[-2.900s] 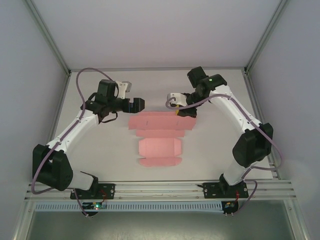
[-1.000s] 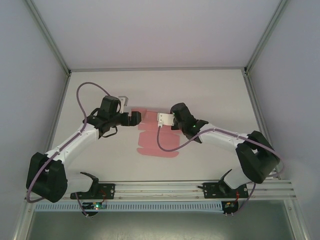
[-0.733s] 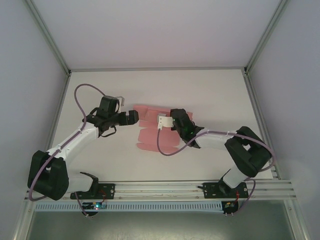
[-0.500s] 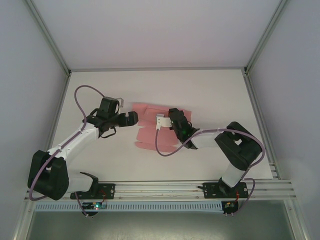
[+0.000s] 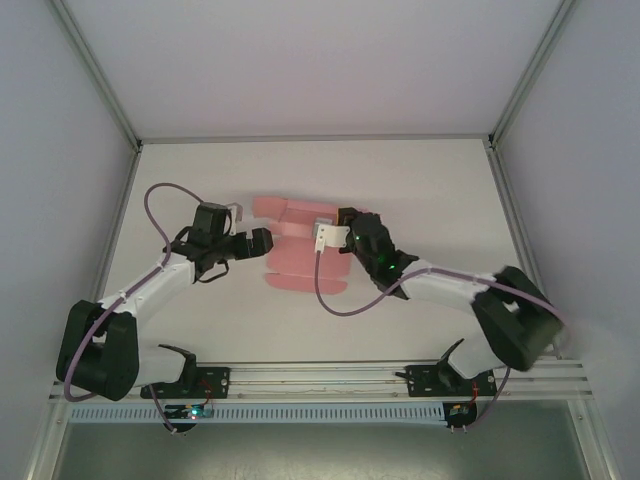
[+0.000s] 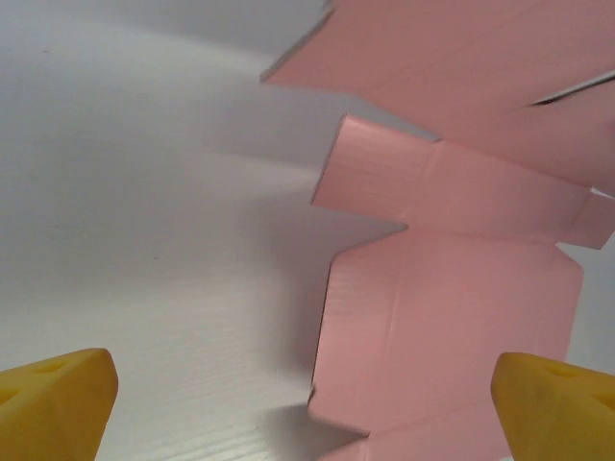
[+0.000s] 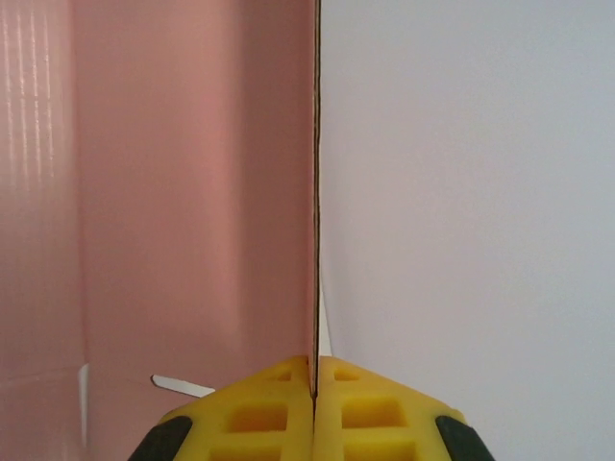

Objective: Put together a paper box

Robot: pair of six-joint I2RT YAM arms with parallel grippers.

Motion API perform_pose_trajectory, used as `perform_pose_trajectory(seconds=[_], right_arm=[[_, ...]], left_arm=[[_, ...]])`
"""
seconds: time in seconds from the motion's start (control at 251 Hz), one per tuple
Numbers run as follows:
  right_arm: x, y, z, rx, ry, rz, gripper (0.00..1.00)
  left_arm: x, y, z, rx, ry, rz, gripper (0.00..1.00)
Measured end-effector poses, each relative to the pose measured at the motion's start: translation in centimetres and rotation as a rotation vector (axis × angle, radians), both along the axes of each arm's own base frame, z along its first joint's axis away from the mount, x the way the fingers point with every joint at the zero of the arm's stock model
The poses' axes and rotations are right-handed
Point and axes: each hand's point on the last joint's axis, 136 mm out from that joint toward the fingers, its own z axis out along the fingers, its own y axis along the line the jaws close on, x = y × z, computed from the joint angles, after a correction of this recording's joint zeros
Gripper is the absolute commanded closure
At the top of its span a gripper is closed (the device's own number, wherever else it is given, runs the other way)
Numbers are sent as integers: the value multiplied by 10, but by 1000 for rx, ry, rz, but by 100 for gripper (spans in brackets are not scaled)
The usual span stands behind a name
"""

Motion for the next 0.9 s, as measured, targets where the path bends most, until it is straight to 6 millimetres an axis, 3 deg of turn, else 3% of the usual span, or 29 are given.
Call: perform_pose_trajectory(seconds=[0.076,0.184,0.287,0.427,0.639,0.798,0.898], right_arm=[[-7,0,27,85,15,44,100],[-14,-5,42,171,79,90,100],[-19,-11,31,208,175,109,100],[-26,-17,11,227,291,111,100],[-29,-23,2,297,394,118,100],[-28,-29,3,348,436,108,100],[-29,-27,6,361,449,114,100]], left_arm=[[2,-5,-1,-45,-46,-20,2],[7,-12,5,-103,-125,-50,17],[15,-21,25,-154,-212,-87,29],[21,-32,50,-212,-326,-140,29],[23,-31,52,-201,-366,-142,34],[23,-35,51,-211,-369,-171,52],[20,-39,49,-225,-359,-200,73]])
